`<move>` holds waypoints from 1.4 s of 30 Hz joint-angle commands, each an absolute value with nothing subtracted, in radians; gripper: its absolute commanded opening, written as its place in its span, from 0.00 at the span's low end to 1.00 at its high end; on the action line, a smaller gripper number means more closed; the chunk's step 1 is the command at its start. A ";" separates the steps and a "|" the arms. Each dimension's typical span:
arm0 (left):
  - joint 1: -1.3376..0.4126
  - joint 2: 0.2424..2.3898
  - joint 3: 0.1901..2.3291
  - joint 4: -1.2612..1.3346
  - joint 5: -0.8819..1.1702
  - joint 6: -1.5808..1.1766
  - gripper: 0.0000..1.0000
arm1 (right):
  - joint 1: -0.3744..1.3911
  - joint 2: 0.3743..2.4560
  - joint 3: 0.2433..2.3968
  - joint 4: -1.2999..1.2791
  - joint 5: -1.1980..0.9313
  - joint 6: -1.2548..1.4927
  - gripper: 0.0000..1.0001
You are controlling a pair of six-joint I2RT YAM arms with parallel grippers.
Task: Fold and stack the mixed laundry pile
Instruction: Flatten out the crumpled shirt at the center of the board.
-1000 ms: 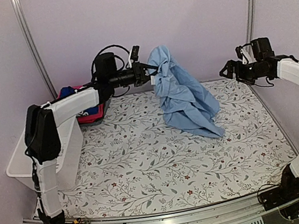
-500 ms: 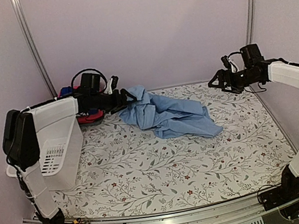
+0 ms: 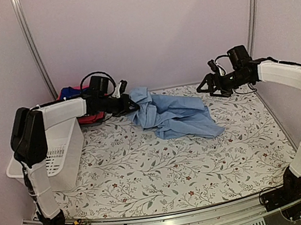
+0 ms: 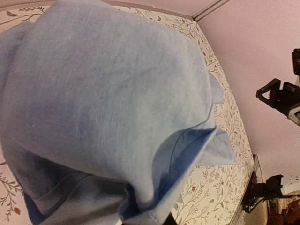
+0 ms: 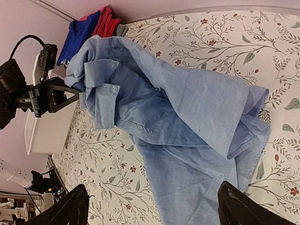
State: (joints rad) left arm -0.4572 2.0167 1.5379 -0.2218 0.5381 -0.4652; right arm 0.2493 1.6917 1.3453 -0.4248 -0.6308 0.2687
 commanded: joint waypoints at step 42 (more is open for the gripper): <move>-0.596 1.889 1.804 -0.016 0.829 -0.521 0.00 | 0.673 1.638 1.292 -0.418 -0.048 0.096 0.99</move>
